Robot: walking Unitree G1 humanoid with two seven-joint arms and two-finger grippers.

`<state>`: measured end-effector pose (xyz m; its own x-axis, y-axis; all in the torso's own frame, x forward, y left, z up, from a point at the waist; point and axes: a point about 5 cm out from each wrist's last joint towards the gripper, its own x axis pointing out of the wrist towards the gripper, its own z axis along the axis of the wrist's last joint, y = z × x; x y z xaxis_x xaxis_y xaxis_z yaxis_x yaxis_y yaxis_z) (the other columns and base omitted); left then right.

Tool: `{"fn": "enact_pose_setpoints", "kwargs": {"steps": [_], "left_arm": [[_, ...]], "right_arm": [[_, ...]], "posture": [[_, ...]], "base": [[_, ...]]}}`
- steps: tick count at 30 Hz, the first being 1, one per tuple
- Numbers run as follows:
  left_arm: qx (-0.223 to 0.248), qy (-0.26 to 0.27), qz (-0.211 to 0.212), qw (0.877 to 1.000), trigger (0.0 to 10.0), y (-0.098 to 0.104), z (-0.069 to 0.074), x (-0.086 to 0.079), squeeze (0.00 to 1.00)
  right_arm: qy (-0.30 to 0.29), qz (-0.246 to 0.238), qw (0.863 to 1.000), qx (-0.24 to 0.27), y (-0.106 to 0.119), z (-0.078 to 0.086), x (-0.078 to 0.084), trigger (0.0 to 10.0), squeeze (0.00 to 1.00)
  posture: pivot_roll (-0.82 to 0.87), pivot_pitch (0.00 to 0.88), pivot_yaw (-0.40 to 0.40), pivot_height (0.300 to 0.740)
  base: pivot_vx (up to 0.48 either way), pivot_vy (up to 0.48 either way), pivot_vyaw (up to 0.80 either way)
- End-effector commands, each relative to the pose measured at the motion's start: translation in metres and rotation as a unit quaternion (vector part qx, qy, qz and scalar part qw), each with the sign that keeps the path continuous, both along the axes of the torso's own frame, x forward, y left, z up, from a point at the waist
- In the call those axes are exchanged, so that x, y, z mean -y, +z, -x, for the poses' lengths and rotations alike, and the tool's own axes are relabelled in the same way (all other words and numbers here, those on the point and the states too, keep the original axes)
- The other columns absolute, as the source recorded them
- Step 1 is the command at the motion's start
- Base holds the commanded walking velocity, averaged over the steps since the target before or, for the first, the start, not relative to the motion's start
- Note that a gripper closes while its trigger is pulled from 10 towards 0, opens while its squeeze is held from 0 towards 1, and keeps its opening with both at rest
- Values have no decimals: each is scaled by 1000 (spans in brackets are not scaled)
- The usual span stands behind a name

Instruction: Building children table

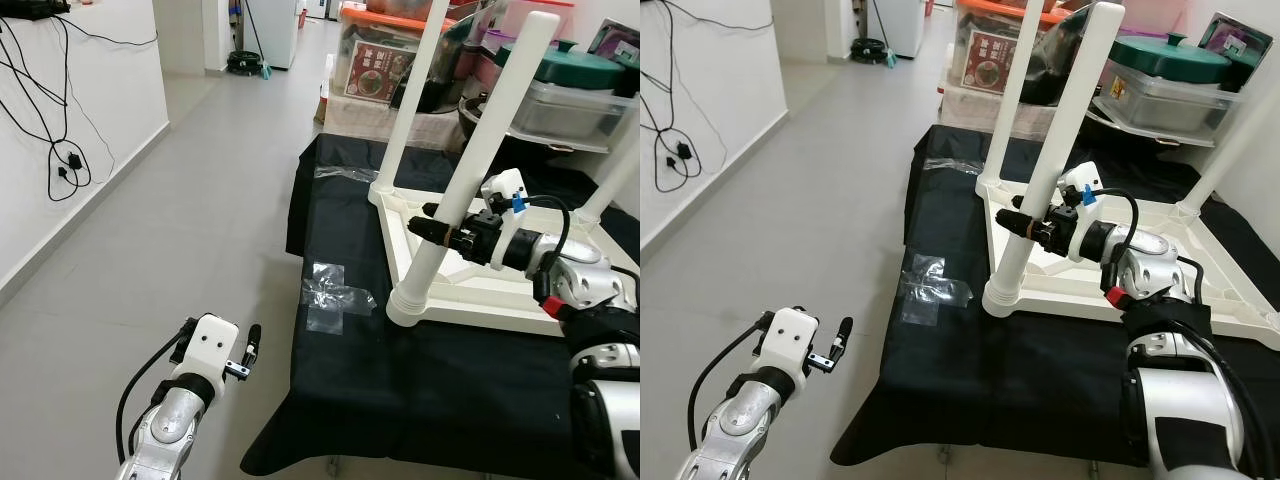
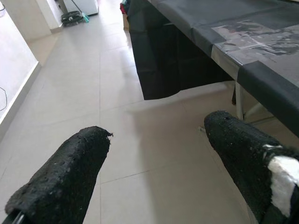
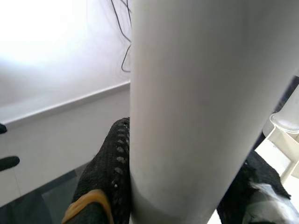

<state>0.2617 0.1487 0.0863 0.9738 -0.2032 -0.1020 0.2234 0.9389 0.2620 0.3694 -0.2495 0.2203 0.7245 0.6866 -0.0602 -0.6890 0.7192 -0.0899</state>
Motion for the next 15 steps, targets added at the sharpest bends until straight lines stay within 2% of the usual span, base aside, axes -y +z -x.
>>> {"fn": "enact_pose_setpoints", "kwargs": {"steps": [1,2,3,5,7,8,9,10,12,13,14,15], "left_arm": [[0,-11,-2,1000,10000,-2,1,5,0],[0,-11,-2,1000,10000,-2,1,5,0],[0,-11,-1,1000,10000,-2,1,6,0],[0,-11,-1,1000,10000,-2,1,6,0],[-2,-10,1,1000,10000,-3,2,6,0],[-2,-10,1,1000,10000,-3,2,6,0],[-2,-9,1,1000,10000,-4,2,6,0],[-4,-10,2,1000,10000,-4,2,6,0],[-4,-10,2,1000,10000,-4,2,6,0],[-4,-11,2,1000,10000,-5,2,7,0],[-4,-13,2,1000,10000,-4,1,8,0],[-2,-14,1,1000,10000,-3,-1,8,0]], "right_arm": [[1,8,1000,12,-4,-1,-7,0,0],[1,8,1000,12,-4,-1,-7,0,0],[-33,6,999,19,-8,-2,-5,0,0],[-33,6,999,19,-8,-2,-5,0,0],[-134,8,991,18,-23,-2,-5,0,0],[-134,8,991,18,-23,-2,-5,0,0],[-169,9,985,13,-28,-1,-5,0,0],[-249,14,968,-8,-43,0,-6,0,0],[-249,14,968,-8,-43,0,-6,0,0],[-301,19,953,-22,-53,2,-7,0,0],[-411,31,910,-46,-69,6,1,0,0],[-519,46,852,-47,-79,14,10,0,0]], "posture": [[87,0,-149,740],[87,0,-149,740],[83,0,-151,740],[83,0,-151,740],[78,0,-150,740],[78,0,-150,740],[78,0,-150,740],[63,0,-136,740],[63,0,-136,740],[64,0,-136,740],[68,0,-142,740],[74,0,-148,740]], "base": [[0,0,0],[0,0,0],[0,0,0],[0,0,0],[0,0,0],[0,0,0],[0,0,0],[0,0,0],[0,0,0],[0,0,0],[0,0,0],[0,0,0]]}}
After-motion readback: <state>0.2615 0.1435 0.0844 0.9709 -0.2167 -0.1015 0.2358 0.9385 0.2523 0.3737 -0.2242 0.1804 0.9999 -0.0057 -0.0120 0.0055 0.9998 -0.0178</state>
